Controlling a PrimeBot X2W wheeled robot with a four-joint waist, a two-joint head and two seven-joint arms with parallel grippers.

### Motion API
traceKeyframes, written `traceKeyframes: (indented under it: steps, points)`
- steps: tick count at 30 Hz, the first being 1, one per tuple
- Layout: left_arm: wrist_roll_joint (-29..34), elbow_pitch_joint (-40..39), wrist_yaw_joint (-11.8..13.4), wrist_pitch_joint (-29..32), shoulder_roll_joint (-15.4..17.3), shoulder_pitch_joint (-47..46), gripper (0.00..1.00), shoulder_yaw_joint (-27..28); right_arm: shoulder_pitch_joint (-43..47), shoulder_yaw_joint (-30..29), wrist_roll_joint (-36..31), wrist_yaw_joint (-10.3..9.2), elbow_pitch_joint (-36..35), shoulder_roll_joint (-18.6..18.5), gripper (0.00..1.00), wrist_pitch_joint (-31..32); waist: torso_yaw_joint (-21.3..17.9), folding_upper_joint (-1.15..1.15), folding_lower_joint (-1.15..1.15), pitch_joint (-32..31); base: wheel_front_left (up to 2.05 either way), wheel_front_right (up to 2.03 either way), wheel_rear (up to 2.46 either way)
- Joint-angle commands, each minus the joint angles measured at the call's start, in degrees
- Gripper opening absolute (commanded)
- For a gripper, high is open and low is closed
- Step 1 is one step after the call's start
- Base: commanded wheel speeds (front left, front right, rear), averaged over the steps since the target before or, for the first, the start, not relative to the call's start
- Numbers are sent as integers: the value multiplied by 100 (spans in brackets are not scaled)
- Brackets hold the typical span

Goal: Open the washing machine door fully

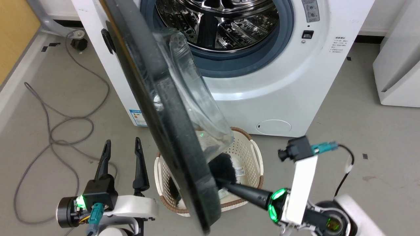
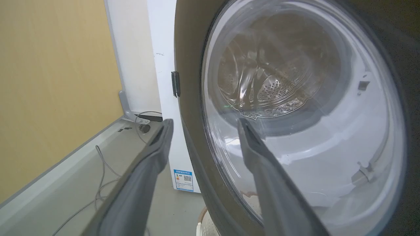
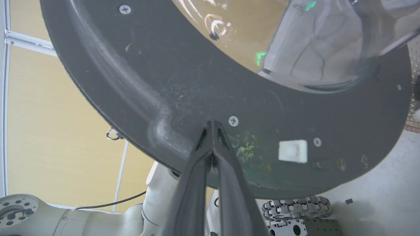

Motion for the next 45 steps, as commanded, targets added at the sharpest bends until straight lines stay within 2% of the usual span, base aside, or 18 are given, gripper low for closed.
traceKeyframes:
  steps: [1, 6, 7, 10, 16, 21, 23, 26, 28, 30, 33, 35, 38, 45]
  points:
    - [45, 10, -17, -25, 6, 64, 100, 9, 130, 49, 15, 7, -48, 50, 0, -18, -6, 0, 1, -7, 0, 0, 0]
    - [35, 31, -16, -25, 6, 89, 100, 9, 346, -10, 38, 7, -148, 130, 0, -282, -17, 0, 1, -46, 0, 0, 0]
    - [22, 33, -9, -25, 6, 124, 100, 15, 458, -383, -132, 7, -342, 155, 0, -975, -57, 0, 1, -96, 0, 0, 0]
    - [26, 36, -6, -25, 6, 141, 100, 32, 478, -632, -281, 7, -449, 143, 0, -1448, -95, 0, 1, -124, 0, 0, 0]
    - [53, 44, -25, -25, 6, 184, 100, 86, 416, -1269, -1029, 7, -673, -128, 0, -3158, -218, 0, 1, -238, 0, 0, 0]
    - [59, 32, -22, -25, 6, 243, 100, 138, 472, -1678, -1668, 7, -532, -414, 0, -4622, -324, 0, 1, -330, 0, 0, 0]
    - [60, 22, -22, -25, 6, 265, 100, 163, 522, -1832, -2047, 7, -423, -550, 0, -4919, -362, 0, 1, -347, 0, 0, 0]
    - [65, 6, -29, -25, 6, 289, 100, 200, 609, -2139, -3270, 7, -274, -794, 0, -5049, -403, 0, 1, -357, 0, 0, 0]
    - [72, -12, -33, -25, 6, 294, 100, 218, 662, -2540, -4648, 7, -419, -845, 0, -5056, -420, 0, 1, -349, 0, 0, 0]
    - [73, -26, -32, -25, 6, 297, 100, 235, 815, -2864, -5722, 7, -615, -631, 0, -5058, -432, 0, 1, -346, 0, 0, 0]
    - [73, -29, -28, -25, 6, 313, 100, 257, 1121, -3051, -6853, 7, -781, -335, 0, -5059, -451, 0, 1, -360, 0, 0, 0]
    - [71, -23, -30, -25, 6, 324, 100, 264, 1297, -3145, -7128, 7, -777, -65, 0, -5060, -458, 0, 1, -370, 0, 0, 0]
    - [65, -12, -35, -25, 6, 330, 100, 248, 1543, -3164, -7599, 7, -703, 95, 0, -5060, -446, 0, 1, -389, 0, 0, 0]
    - [67, 13, -57, -25, 6, 331, 100, 211, 2015, -3337, -7860, 7, -399, 596, 0, -5060, -390, 0, 1, -433, 0, 0, 0]
